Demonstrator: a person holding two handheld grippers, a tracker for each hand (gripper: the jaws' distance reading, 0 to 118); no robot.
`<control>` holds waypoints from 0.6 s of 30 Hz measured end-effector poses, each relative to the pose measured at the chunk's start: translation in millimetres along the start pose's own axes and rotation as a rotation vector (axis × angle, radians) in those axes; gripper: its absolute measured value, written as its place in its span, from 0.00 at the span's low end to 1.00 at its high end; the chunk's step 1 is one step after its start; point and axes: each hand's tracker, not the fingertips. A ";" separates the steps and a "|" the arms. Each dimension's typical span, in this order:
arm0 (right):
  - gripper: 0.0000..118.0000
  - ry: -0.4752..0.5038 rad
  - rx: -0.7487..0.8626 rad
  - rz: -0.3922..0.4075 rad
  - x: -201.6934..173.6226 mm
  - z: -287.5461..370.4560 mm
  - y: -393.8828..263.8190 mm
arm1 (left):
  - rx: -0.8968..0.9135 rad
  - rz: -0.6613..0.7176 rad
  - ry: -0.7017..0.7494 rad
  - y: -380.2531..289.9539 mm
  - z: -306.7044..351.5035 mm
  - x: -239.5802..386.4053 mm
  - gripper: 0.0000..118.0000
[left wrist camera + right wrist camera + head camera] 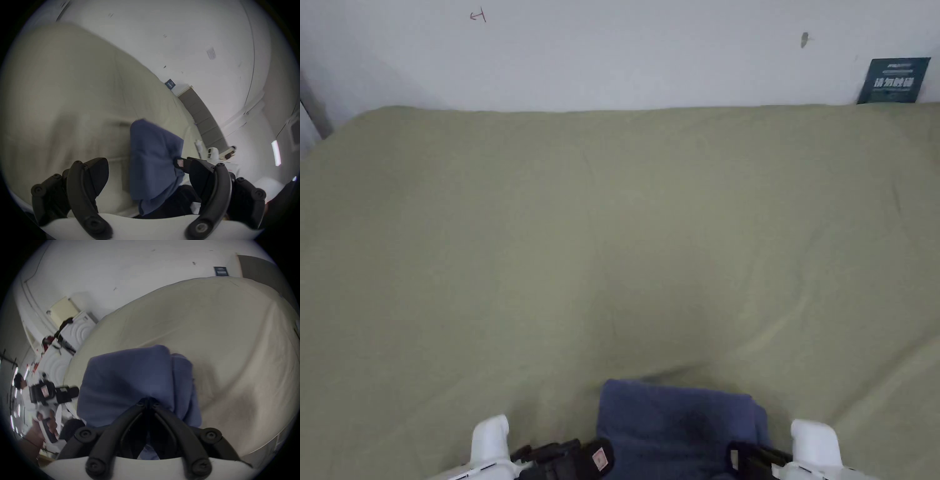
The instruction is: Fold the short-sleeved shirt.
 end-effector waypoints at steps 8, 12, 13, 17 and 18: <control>0.05 -0.005 -0.021 0.045 -9.2 1.3 2.0 | -0.038 0.220 -0.219 -5.5 -76.8 -28.3 0.70; 0.06 -0.016 -0.012 0.056 -15.9 6.9 2.7 | -0.072 0.234 -0.060 -0.4 -91.7 -23.0 0.18; 0.06 -0.021 -0.008 0.072 -18.8 8.8 2.7 | -0.081 0.237 -0.047 3.6 -87.0 -16.3 0.18; 0.06 -0.020 0.001 0.111 -33.4 17.5 4.2 | -0.155 0.068 0.134 33.4 -51.6 4.5 0.18; 0.06 -0.021 0.006 0.121 -38.6 19.4 4.7 | -0.139 0.049 0.159 44.3 -34.2 0.3 0.18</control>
